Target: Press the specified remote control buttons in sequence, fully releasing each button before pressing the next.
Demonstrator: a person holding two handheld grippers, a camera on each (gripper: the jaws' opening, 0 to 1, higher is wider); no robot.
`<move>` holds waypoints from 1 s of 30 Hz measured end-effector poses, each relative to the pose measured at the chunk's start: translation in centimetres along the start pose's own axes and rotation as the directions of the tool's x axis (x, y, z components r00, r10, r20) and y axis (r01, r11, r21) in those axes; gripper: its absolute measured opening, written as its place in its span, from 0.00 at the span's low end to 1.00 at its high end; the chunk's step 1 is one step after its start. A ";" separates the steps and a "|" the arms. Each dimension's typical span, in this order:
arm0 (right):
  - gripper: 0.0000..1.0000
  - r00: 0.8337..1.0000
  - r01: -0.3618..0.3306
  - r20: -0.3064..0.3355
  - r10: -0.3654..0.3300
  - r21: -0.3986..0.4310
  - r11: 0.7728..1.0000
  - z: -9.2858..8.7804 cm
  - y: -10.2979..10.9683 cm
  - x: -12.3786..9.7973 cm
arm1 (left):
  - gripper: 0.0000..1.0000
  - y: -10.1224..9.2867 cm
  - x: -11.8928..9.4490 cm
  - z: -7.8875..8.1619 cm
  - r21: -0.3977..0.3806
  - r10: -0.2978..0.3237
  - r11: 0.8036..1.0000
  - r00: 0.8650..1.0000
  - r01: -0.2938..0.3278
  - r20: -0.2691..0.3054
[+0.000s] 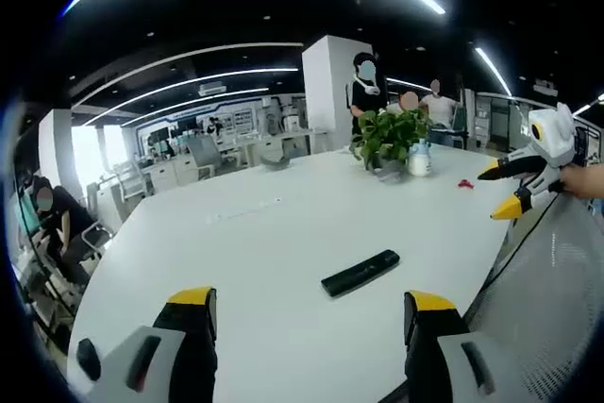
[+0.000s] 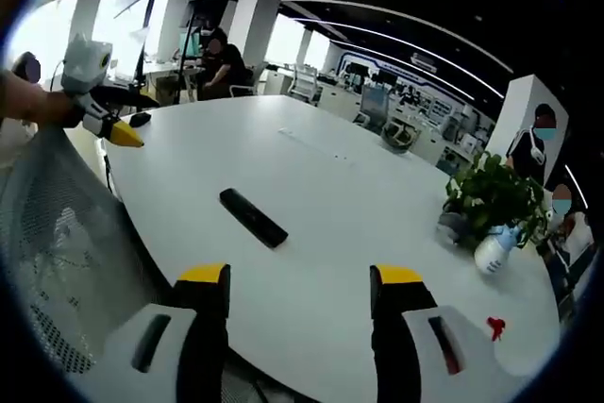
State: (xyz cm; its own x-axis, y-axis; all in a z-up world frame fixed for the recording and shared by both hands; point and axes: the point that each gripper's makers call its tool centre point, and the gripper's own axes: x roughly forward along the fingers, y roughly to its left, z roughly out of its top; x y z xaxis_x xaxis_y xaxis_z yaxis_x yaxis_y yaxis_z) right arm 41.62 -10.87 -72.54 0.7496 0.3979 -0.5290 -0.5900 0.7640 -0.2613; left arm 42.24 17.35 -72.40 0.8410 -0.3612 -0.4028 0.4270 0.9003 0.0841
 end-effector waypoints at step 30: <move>0.57 1.000 -0.023 -0.005 0.024 0.011 1.000 -0.3 0.1 -0.3 | 0.83 -0.2 -0.1 0.0 -0.003 -0.002 1.000 1.000 0.002 -0.004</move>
State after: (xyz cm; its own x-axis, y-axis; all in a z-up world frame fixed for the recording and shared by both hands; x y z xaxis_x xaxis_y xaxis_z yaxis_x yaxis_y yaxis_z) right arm 41.25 -11.05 -72.71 0.7341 0.4135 -0.5387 -0.6040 0.7601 -0.2396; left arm 42.06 17.24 -72.41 0.8387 -0.3624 -0.4065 0.4279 0.9003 0.0801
